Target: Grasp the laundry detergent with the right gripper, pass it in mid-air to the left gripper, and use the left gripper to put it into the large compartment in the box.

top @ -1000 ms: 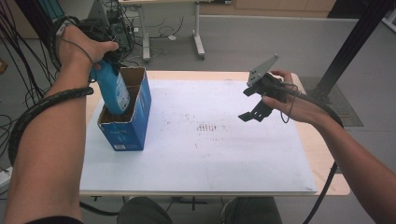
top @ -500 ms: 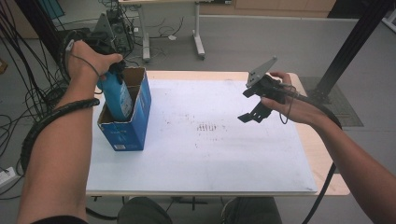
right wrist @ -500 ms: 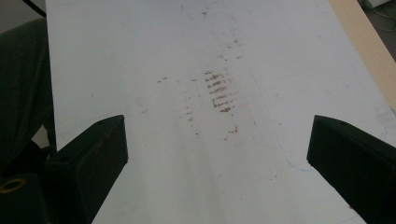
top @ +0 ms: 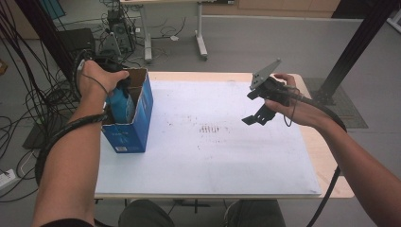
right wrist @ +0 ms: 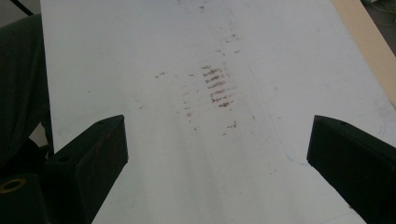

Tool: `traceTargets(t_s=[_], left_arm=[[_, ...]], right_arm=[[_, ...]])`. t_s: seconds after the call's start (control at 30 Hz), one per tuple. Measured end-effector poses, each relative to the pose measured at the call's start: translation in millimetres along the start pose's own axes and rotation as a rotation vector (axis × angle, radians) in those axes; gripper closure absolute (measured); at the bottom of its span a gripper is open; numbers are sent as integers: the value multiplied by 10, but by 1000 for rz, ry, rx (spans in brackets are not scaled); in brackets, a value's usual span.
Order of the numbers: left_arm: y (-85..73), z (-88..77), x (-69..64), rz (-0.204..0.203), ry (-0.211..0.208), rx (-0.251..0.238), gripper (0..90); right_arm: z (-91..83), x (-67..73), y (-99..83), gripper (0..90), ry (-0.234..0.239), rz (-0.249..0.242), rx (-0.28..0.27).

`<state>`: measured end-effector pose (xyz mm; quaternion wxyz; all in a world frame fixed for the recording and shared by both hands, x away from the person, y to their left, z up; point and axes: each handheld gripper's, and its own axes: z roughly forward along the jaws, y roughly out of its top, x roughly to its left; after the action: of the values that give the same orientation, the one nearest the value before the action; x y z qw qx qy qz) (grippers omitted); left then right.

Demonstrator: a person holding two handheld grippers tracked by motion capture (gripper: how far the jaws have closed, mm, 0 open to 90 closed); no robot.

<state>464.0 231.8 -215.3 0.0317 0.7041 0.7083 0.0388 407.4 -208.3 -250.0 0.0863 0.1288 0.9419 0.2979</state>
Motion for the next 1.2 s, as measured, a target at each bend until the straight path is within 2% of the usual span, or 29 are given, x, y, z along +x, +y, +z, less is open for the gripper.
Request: traceTargets(t_s=[0.47, 0.7, 1.2], left_arm=[[-14, 264, -6, 9, -4, -1, 369], [-16, 381, -6, 15, -7, 17, 369], [-28, 547, -40, 38, 2, 31, 369]], right_arm=[[36, -10, -25, 54, -1, 3, 12], [38, -25, -59, 54, -3, 10, 15], [55, -44, -102, 54, -3, 24, 23]])
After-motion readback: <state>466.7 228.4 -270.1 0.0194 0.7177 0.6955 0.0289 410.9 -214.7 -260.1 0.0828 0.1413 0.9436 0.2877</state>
